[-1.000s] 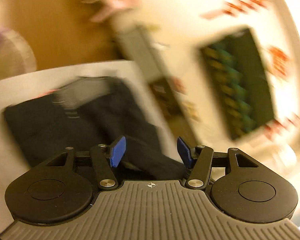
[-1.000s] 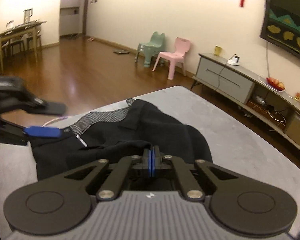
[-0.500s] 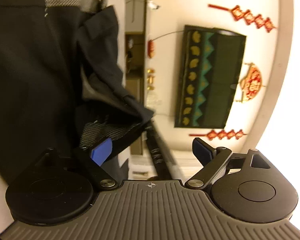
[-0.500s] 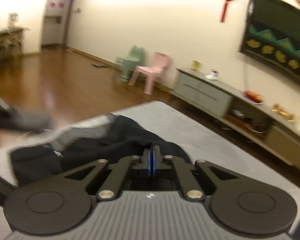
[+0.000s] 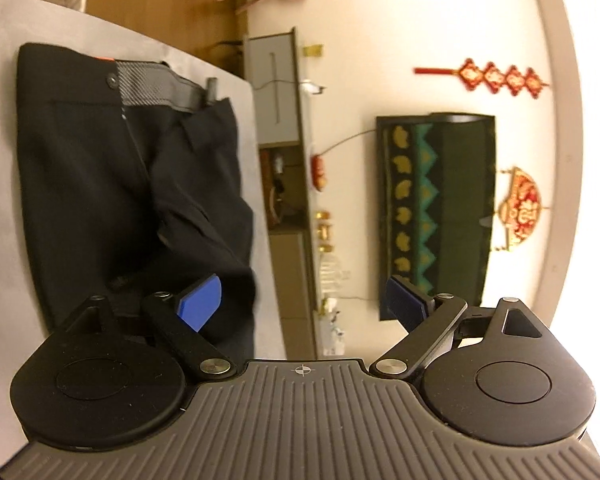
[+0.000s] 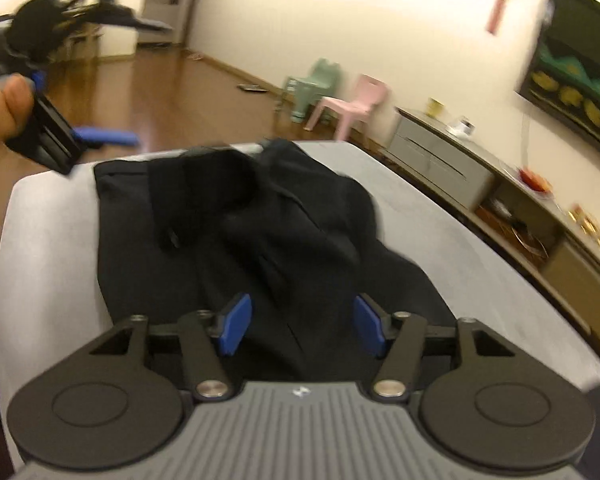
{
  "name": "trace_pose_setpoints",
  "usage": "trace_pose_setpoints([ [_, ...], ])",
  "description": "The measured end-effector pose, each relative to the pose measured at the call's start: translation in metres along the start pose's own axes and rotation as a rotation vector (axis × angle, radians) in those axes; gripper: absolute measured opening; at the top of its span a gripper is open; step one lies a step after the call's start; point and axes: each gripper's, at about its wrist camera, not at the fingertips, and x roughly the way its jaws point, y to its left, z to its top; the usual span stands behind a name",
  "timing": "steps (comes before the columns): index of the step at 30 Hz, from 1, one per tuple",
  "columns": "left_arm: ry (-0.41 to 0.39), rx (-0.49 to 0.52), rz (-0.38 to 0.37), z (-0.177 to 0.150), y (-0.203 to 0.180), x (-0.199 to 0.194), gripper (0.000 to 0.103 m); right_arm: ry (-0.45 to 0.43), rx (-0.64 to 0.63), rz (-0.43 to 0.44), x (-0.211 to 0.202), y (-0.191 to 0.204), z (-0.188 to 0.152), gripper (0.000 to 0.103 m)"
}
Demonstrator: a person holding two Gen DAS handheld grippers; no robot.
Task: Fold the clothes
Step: 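Release the folded legs with the right gripper and smooth the cloth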
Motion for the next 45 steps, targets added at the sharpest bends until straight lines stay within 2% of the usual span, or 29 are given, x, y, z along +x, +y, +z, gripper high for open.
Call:
trace_pose_setpoints([
  [2, 0.002, 0.018, 0.010, -0.011, -0.008, 0.001, 0.082, 0.010, 0.047, -0.031, -0.018, -0.020, -0.024, 0.060],
  [5, 0.072, 0.023, 0.080, -0.024, -0.007, 0.027, 0.082, 0.028, 0.178, -0.089, -0.043, -0.063, -0.059, 0.063],
  [8, 0.096, -0.028, 0.223, -0.017, 0.009, 0.072, 0.078, 0.024, 0.441, -0.123, -0.065, -0.122, -0.095, 0.065],
  [10, 0.098, -0.054, 0.322, -0.009, 0.019, 0.098, 0.064, 0.002, 0.630, -0.140, -0.076, -0.158, -0.126, 0.065],
  [11, 0.088, -0.058, 0.369, -0.004, 0.024, 0.108, 0.043, -0.016, 0.704, -0.148, -0.082, -0.172, -0.141, 0.065],
  [12, 0.094, -0.042, 0.375, 0.002, 0.026, 0.115, 0.017, -0.037, 0.766, -0.153, -0.086, -0.184, -0.156, 0.065],
  [13, 0.087, 0.000, 0.374, 0.007, 0.022, 0.118, 0.001, -0.049, 0.812, -0.152, -0.087, -0.193, -0.171, 0.065],
  [15, 0.038, 0.092, 0.325, 0.014, 0.003, 0.107, 0.000, -0.055, 0.881, -0.137, -0.087, -0.206, -0.187, 0.065],
  [17, -0.058, 0.156, 0.248, 0.015, -0.019, 0.074, 0.000, -0.063, 0.944, -0.124, -0.089, -0.217, -0.197, 0.065],
  [19, -0.130, 0.141, 0.211, 0.018, -0.020, 0.040, 0.000, -0.057, 0.967, -0.104, -0.084, -0.221, -0.192, 0.067],
  [23, -0.144, 0.098, 0.256, 0.021, 0.013, 0.028, 0.000, -0.043, 0.984, -0.080, -0.073, -0.228, -0.170, 0.073],
  [26, -0.131, 0.065, 0.268, 0.026, 0.031, 0.032, 0.000, -0.011, 0.905, -0.096, -0.050, -0.234, -0.123, 0.090],
  [30, -0.120, 0.190, 0.244, 0.028, 0.013, 0.033, 0.000, 0.138, 0.851, -0.222, 0.026, -0.254, -0.059, 0.091],
  [34, -0.092, 0.235, 0.225, 0.030, 0.008, 0.028, 0.000, 0.307, 0.831, -0.417, 0.109, -0.280, -0.038, 0.090],
  [35, -0.084, 0.235, 0.227, 0.031, 0.010, 0.027, 0.000, 0.341, 0.826, -0.461, 0.124, -0.286, -0.039, 0.088],
  [36, -0.077, 0.234, 0.230, 0.032, 0.011, 0.027, 0.000, 0.377, 0.828, -0.493, 0.135, -0.291, -0.043, 0.083],
  [37, -0.070, 0.233, 0.228, 0.033, 0.012, 0.027, 0.000, 0.413, 0.830, -0.524, 0.146, -0.295, -0.047, 0.071],
  [38, -0.063, 0.232, 0.225, 0.034, 0.013, 0.028, 0.000, 0.411, 0.849, -0.525, 0.147, -0.298, -0.052, 0.069],
  [40, -0.053, 0.238, 0.213, 0.035, 0.011, 0.027, 0.000, 0.390, 0.894, -0.518, 0.146, -0.304, -0.062, 0.055],
  [41, -0.049, 0.247, 0.208, 0.033, 0.009, 0.029, 0.000, 0.392, 0.889, -0.517, 0.144, -0.305, -0.063, 0.026],
  [42, -0.047, 0.255, 0.207, 0.032, 0.007, 0.031, 0.000, 0.396, 0.879, -0.517, 0.142, -0.307, -0.063, 0.004],
  [45, -0.046, 0.273, 0.209, 0.029, 0.002, 0.034, 0.000, 0.313, 0.882, -0.482, 0.116, -0.316, -0.057, 0.003],
])
